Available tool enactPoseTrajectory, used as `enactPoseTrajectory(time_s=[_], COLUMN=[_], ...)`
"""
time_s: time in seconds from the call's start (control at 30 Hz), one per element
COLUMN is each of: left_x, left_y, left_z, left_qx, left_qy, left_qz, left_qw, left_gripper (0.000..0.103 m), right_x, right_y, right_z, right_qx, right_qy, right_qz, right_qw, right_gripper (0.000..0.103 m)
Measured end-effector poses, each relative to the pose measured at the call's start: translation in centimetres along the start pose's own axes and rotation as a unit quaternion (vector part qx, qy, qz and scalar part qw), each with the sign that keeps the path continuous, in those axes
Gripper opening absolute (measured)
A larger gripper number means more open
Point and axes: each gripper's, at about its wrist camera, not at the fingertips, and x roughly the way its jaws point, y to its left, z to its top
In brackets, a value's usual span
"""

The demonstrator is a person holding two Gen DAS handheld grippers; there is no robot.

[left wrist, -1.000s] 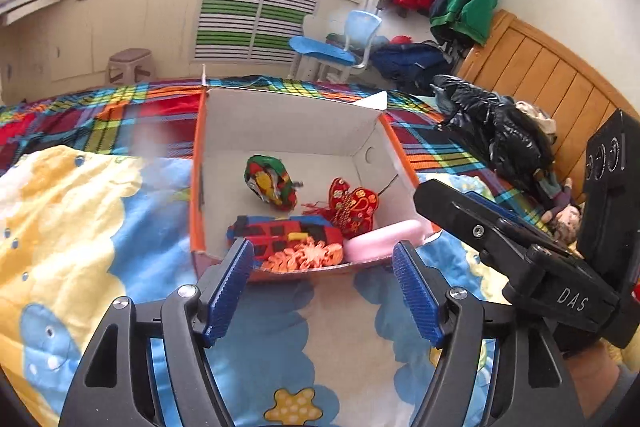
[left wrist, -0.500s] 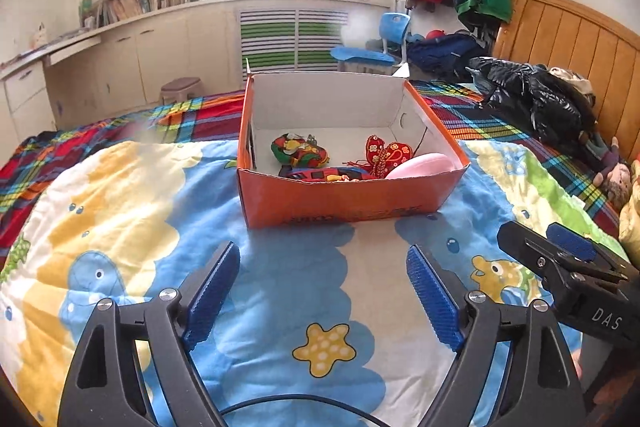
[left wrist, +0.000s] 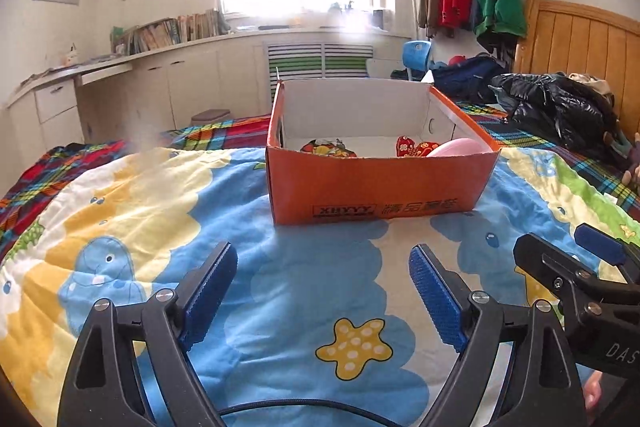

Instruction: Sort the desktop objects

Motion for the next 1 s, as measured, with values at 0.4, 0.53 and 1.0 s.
enactPoseTrajectory(time_s=[0.4, 0.53, 1.0], left_x=[0.2, 0.1, 0.7], left_y=[-0.8, -1.8, 0.9], left_z=[-0.7, -0.8, -0.6], left_qx=[0.01, 0.034, -0.033], left_qy=[0.0, -0.001, 0.009], left_qz=[-0.008, -0.015, -0.026], left_qw=[0.9999, 0.9993, 0.9991], left_gripper=[0.088, 0.088, 0.088], right_x=[-0.2, -0.2, -0.1], right_y=[-0.4, -0.2, -0.6], right_z=[-0.6, -0.5, -0.5], right_qx=[0.004, -0.001, 0.008], right_qy=[-0.015, -0.017, -0.014], right_qz=[-0.004, -0.005, -0.017], right_qw=[1.0, 1.0, 1.0], right_gripper=[0.103, 0.103, 0.103])
